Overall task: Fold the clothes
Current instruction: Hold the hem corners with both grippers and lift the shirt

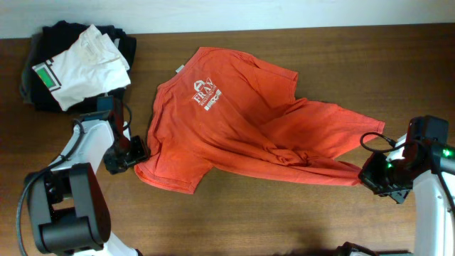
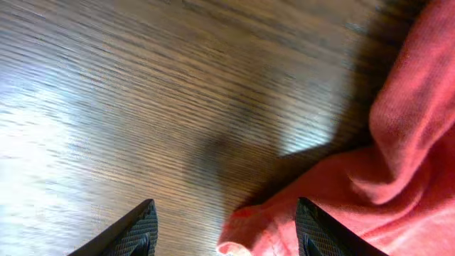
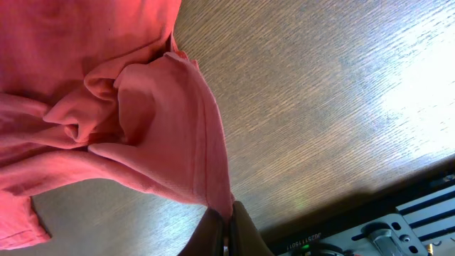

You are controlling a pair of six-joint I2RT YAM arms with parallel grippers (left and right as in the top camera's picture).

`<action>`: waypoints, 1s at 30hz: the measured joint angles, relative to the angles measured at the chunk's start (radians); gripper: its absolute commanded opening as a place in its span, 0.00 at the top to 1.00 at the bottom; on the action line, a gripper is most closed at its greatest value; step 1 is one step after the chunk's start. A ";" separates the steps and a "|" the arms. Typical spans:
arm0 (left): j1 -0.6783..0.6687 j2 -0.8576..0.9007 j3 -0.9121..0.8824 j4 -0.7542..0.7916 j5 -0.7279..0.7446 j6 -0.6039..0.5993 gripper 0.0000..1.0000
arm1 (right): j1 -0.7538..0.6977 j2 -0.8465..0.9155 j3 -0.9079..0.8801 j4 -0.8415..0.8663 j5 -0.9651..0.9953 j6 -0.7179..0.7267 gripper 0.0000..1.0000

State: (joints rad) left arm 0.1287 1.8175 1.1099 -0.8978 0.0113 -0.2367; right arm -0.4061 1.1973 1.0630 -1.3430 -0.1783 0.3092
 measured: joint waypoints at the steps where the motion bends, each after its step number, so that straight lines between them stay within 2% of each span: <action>1: 0.001 0.000 -0.006 0.002 0.015 0.007 0.38 | 0.000 0.000 0.000 0.000 0.000 0.000 0.96; 5: 0.001 0.000 -0.022 0.009 0.096 0.061 0.39 | 0.000 0.000 0.000 0.000 0.000 0.000 0.96; 10: 0.001 0.000 -0.059 0.027 0.127 0.099 0.41 | 0.000 0.000 0.000 0.000 0.000 0.000 0.96; 14: 0.003 -0.005 -0.067 0.044 0.128 0.108 0.73 | 0.000 0.000 0.000 0.000 0.000 0.000 0.96; 16: 0.003 -0.006 -0.070 0.054 0.127 0.119 0.99 | 0.000 0.000 0.000 0.000 0.000 0.000 0.96; 20: 0.003 -0.005 -0.064 0.009 0.120 0.113 0.99 | 0.000 0.000 0.000 0.000 0.000 0.000 0.96; 25: 0.003 -0.014 0.044 -0.095 0.120 0.100 0.99 | 0.000 0.000 0.003 -0.002 -0.027 -0.011 0.96; 30: 0.003 -0.209 0.076 -0.148 0.118 0.045 0.99 | 0.000 0.002 0.149 -0.085 -0.053 -0.031 0.96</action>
State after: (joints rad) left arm 0.1314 1.6085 1.1858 -1.0462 0.1295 -0.1917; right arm -0.4061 1.1988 1.2118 -1.4281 -0.2314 0.2783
